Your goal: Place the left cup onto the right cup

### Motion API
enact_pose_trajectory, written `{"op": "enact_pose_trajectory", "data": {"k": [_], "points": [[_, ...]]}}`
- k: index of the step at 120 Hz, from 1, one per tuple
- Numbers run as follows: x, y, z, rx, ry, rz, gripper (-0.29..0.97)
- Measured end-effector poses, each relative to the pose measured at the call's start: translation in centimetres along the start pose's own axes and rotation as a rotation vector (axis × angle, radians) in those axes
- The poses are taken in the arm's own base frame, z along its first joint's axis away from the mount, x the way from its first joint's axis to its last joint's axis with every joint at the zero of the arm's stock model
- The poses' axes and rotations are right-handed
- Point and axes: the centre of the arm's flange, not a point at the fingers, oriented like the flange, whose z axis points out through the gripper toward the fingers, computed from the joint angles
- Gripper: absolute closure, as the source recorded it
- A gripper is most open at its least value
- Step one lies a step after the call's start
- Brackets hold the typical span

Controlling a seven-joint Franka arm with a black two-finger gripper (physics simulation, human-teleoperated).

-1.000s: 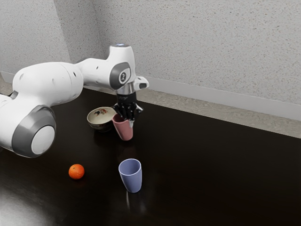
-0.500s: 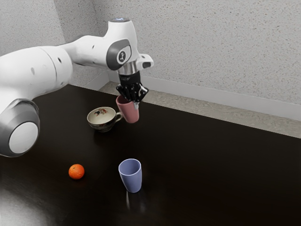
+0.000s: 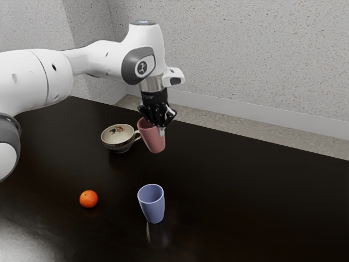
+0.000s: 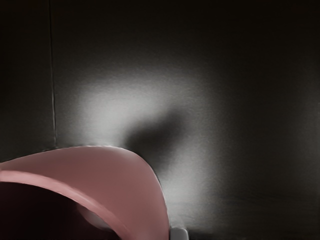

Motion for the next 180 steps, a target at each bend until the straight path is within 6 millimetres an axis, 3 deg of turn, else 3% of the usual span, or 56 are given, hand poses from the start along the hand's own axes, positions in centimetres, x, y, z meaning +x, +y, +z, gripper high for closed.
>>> {"op": "enact_pose_trajectory", "data": {"k": [42, 71, 144, 180], "points": [[-3.4, 2.2, 2.2, -0.018, -0.062, 0.023, 0.78], [-5.0, 4.1, -0.1, -0.023, -0.010, 0.061, 0.78], [-9.5, 4.7, 2.2, -0.042, -0.024, 0.059, 0.78], [-11.6, 5.3, 1.2, -0.051, -0.005, 0.068, 0.78]]}}
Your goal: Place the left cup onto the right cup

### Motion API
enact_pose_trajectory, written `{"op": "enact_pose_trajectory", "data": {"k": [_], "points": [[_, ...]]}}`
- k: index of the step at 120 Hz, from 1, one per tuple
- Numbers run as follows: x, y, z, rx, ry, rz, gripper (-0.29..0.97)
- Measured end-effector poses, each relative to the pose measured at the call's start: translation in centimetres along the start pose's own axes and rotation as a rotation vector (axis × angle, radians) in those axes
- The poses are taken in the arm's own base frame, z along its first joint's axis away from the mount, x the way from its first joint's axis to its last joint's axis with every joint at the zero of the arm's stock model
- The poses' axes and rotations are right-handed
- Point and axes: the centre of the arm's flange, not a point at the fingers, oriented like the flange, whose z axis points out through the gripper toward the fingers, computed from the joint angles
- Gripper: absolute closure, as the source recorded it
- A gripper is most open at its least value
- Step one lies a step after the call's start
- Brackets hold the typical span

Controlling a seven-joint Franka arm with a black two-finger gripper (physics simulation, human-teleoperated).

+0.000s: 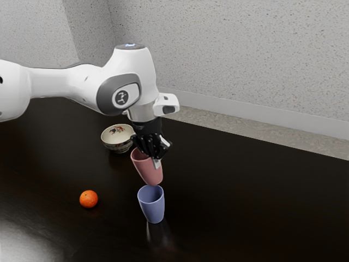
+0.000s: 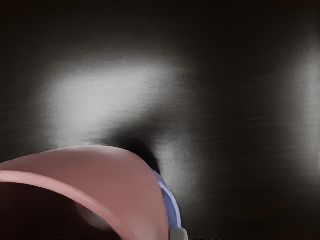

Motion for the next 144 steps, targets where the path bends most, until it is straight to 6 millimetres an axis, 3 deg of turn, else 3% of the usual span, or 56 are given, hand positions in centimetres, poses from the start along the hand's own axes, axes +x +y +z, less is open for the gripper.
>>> {"op": "enact_pose_trajectory", "data": {"k": [24, 56, 88, 111, 144], "points": [[-1.6, 1.2, 0.4, 0.002, -0.011, 0.016, 0.78], [-2.0, 1.7, 1.0, 0.007, -0.007, 0.016, 0.78], [-1.4, -0.7, 0.6, 0.014, 0.007, -0.032, 0.78], [-2.2, -3.0, 0.3, 0.009, 0.009, -0.077, 0.78], [-3.6, 0.0, 0.7, 0.010, -0.001, -0.025, 0.78]]}}
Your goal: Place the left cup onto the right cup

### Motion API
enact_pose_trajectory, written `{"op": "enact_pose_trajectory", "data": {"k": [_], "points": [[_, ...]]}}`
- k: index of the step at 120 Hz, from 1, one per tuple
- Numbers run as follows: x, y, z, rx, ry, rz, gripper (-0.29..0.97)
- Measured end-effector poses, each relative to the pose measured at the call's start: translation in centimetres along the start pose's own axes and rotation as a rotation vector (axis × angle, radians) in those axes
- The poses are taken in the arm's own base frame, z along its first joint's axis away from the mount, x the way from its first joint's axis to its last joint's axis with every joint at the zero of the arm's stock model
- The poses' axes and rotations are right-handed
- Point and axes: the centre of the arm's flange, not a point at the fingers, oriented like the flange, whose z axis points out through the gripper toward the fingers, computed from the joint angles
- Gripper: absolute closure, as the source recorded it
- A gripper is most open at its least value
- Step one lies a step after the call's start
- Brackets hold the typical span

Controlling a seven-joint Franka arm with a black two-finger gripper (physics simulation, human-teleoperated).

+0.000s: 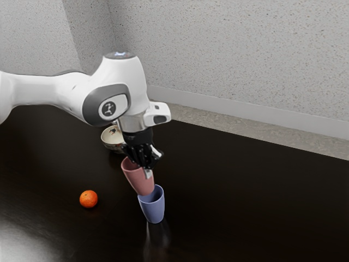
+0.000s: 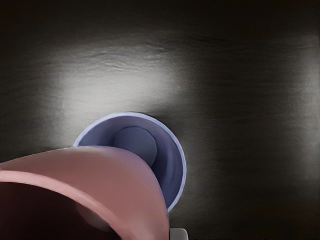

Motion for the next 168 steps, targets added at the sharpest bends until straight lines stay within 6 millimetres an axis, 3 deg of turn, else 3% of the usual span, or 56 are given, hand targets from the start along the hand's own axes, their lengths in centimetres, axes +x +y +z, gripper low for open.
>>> {"op": "enact_pose_trajectory", "data": {"k": [116, 168], "points": [[-0.3, 0.1, 1.0, 0.003, -0.009, -0.009, 0.78], [0.0, 1.2, 1.5, 0.003, 0.002, 0.008, 0.78]]}}
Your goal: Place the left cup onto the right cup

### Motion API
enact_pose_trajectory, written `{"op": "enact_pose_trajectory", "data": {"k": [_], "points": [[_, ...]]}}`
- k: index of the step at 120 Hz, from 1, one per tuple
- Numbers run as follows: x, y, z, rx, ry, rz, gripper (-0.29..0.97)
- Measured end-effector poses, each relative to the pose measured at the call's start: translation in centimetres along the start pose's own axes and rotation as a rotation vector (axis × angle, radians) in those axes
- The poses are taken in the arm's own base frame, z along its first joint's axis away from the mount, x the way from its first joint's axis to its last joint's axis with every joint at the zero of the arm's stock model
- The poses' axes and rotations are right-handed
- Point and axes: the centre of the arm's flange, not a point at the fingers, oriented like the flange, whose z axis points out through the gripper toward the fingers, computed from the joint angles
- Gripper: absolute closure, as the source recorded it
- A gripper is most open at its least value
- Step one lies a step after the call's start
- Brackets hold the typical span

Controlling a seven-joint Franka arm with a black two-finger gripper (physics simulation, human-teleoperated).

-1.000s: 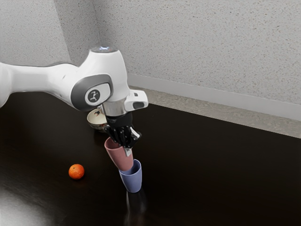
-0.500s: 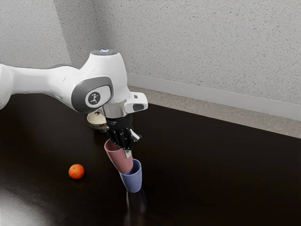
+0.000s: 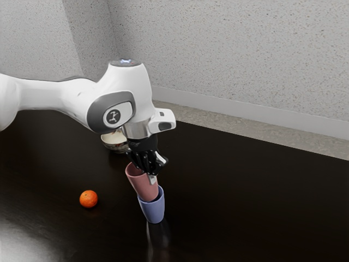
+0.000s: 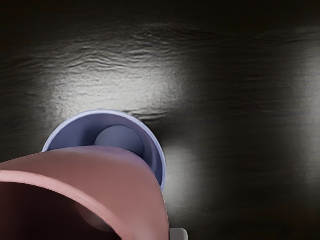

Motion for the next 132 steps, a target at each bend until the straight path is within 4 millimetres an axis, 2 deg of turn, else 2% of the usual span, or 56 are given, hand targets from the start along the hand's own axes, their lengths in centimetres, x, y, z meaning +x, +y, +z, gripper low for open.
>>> {"op": "enact_pose_trajectory", "data": {"k": [59, 80, 92, 121, 132], "points": [[0.6, 0.1, 1.2, 0.005, -0.002, -0.002, 0.78], [0.6, 0.3, 1.2, -0.002, 0.007, 0.003, 0.42], [0.7, 0.3, 1.1, -0.004, 0.011, 0.004, 0.27], [0.8, 0.2, 0.9, -0.006, 0.019, 0.005, 0.10], [1.5, 0.3, -0.6, -0.013, 0.043, 0.006, 0.08]]}}
